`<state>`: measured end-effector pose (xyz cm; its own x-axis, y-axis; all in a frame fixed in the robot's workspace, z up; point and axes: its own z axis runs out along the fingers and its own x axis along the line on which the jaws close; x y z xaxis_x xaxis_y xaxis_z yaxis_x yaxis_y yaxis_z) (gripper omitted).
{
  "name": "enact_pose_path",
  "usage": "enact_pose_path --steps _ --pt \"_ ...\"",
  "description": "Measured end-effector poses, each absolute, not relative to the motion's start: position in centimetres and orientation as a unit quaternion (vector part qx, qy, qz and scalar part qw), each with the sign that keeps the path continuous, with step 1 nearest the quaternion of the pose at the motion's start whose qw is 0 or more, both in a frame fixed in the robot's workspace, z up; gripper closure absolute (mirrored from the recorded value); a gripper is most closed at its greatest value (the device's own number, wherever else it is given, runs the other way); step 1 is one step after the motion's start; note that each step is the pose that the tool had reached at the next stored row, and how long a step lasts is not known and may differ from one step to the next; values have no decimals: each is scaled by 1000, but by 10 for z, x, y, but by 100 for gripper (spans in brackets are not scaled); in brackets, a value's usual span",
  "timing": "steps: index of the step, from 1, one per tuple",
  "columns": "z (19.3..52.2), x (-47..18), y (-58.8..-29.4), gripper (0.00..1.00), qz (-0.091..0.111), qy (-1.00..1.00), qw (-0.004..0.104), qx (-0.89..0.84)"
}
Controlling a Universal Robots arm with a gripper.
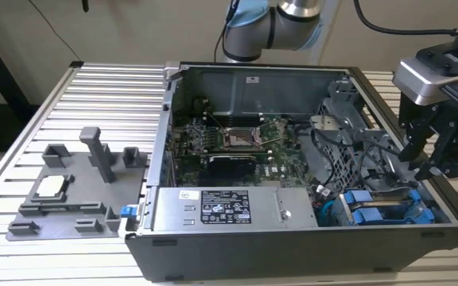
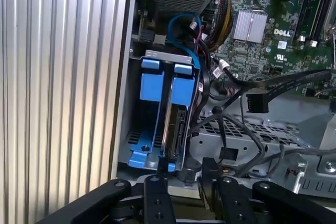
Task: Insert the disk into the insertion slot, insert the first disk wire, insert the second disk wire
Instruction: 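Insert the disk into the insertion slot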
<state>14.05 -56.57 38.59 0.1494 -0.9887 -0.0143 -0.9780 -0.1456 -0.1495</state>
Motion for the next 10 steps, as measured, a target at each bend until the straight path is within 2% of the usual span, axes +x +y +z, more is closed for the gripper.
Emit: enact_pose_path --steps 2,4,7,10 --pt "386 144 -565 61 -43 650 60 -756" --pt "386 146 -564 61 -42 650 51 -757" --pt "386 149 -563 61 -42 650 47 -757" --pt "386 151 -561 61 -41 650 26 -758"
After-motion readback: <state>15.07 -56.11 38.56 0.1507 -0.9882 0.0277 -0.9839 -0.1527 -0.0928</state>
